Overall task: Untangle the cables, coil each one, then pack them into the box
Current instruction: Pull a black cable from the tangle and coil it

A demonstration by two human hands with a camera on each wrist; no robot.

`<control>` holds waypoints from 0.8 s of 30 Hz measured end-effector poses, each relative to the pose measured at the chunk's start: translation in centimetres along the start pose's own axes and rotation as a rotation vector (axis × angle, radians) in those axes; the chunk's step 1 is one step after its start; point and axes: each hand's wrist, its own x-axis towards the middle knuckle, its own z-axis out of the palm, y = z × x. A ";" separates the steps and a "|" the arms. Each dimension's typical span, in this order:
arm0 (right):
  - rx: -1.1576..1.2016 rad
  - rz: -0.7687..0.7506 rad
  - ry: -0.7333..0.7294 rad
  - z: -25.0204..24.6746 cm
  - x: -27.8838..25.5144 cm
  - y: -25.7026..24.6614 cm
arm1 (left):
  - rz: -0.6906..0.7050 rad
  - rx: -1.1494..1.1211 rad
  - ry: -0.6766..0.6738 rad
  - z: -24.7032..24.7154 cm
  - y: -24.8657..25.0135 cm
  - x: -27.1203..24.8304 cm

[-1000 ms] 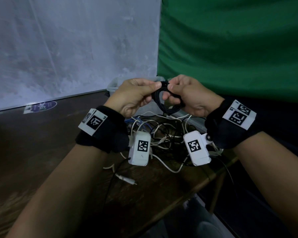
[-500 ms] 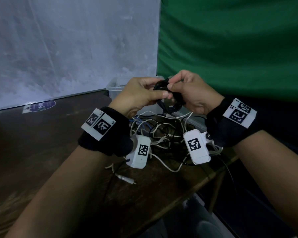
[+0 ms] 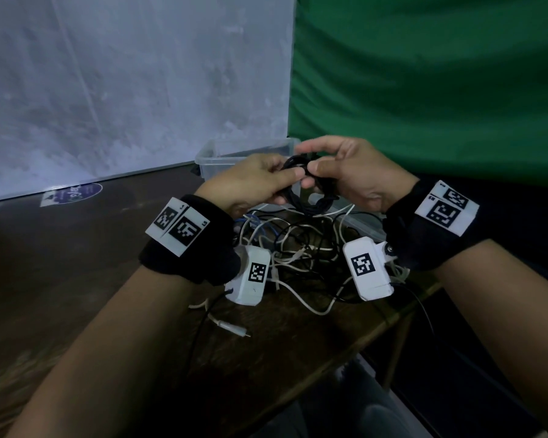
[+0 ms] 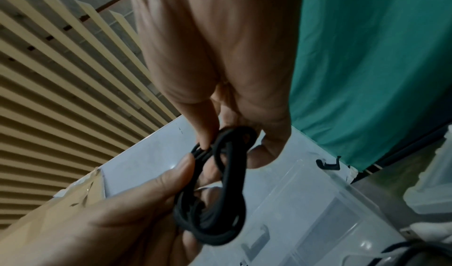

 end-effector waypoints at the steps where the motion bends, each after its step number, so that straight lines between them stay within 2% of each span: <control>1: -0.018 0.012 -0.002 0.0 0.0 0.0 | -0.009 0.024 0.018 -0.1 -0.2 0.2; 4: -0.041 0.039 -0.004 0.1 -0.2 0.2 | -0.050 0.084 0.035 -0.4 -0.7 0.5; 7: 0.015 0.035 0.007 0.0 -0.4 0.2 | -0.034 0.114 0.009 -0.4 -0.5 0.3; 10: 0.093 0.024 -0.007 -0.3 -0.7 -0.1 | 0.017 0.220 -0.066 -0.5 -0.1 -0.2; 15: 0.046 0.045 -0.062 -0.5 -1.0 -0.5 | 0.054 0.197 -0.175 0.1 0.2 -0.7; 24: -0.035 0.111 -0.048 -0.7 -1.3 -1.0 | -0.032 0.072 -0.077 0.3 -0.1 0.0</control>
